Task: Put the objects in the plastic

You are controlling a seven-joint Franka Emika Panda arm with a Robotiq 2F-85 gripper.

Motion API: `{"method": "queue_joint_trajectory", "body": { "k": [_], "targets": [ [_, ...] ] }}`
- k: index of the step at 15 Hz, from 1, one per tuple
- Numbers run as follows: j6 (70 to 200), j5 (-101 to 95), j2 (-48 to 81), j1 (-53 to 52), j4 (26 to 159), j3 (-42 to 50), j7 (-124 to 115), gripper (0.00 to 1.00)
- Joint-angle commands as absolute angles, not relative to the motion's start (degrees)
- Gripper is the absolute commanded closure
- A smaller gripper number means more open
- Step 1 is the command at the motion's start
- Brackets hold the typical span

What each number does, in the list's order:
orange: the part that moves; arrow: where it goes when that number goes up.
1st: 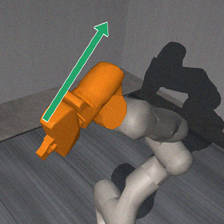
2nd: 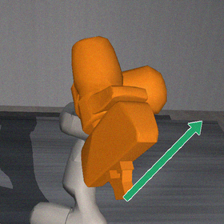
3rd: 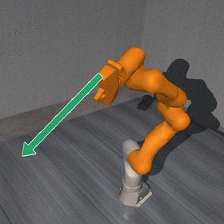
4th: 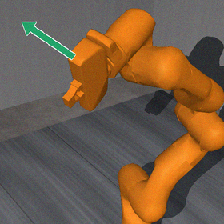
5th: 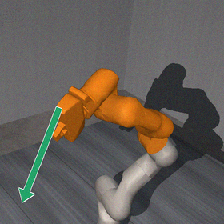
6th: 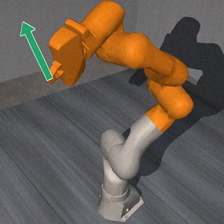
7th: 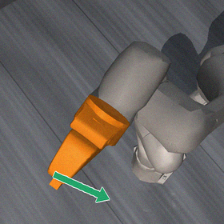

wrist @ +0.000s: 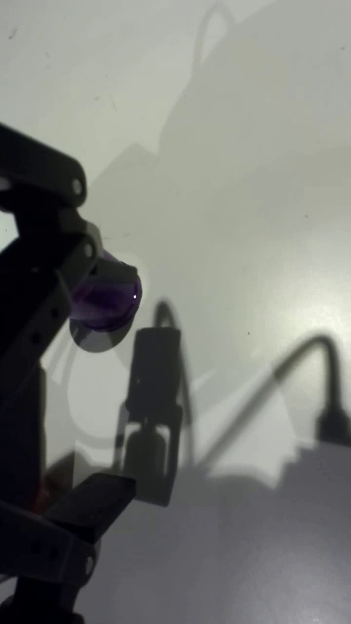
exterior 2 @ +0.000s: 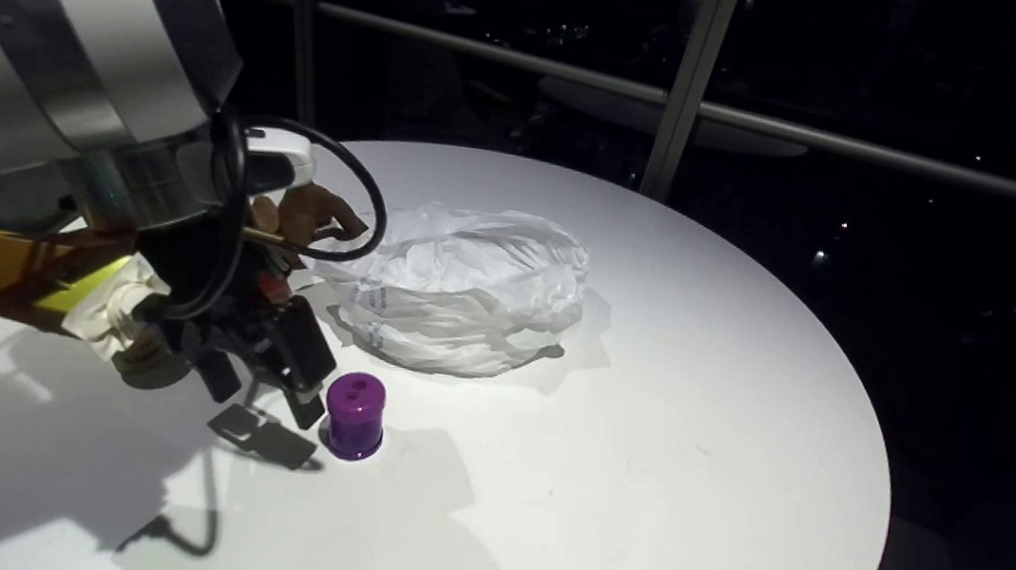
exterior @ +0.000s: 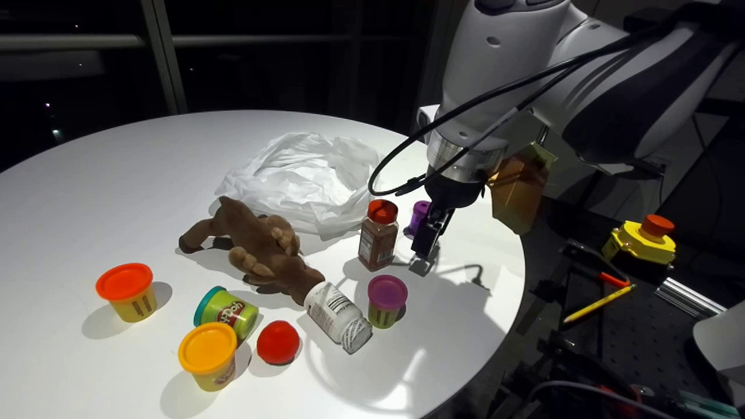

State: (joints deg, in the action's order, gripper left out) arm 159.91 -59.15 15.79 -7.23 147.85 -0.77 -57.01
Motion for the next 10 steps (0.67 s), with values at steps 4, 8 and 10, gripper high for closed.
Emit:
{"method": "queue_joint_trajectory", "body": {
  "k": [4,8,10],
  "targets": [
    [161.3,-60.3,16.5,-4.4,145.1,3.9,-56.9,0.00],
    [161.4,-59.7,17.3,-2.6,143.3,5.6,-56.3,0.00],
    [162.2,-57.9,18.2,-1.2,142.9,5.1,-54.1,0.00]
  ]
}}
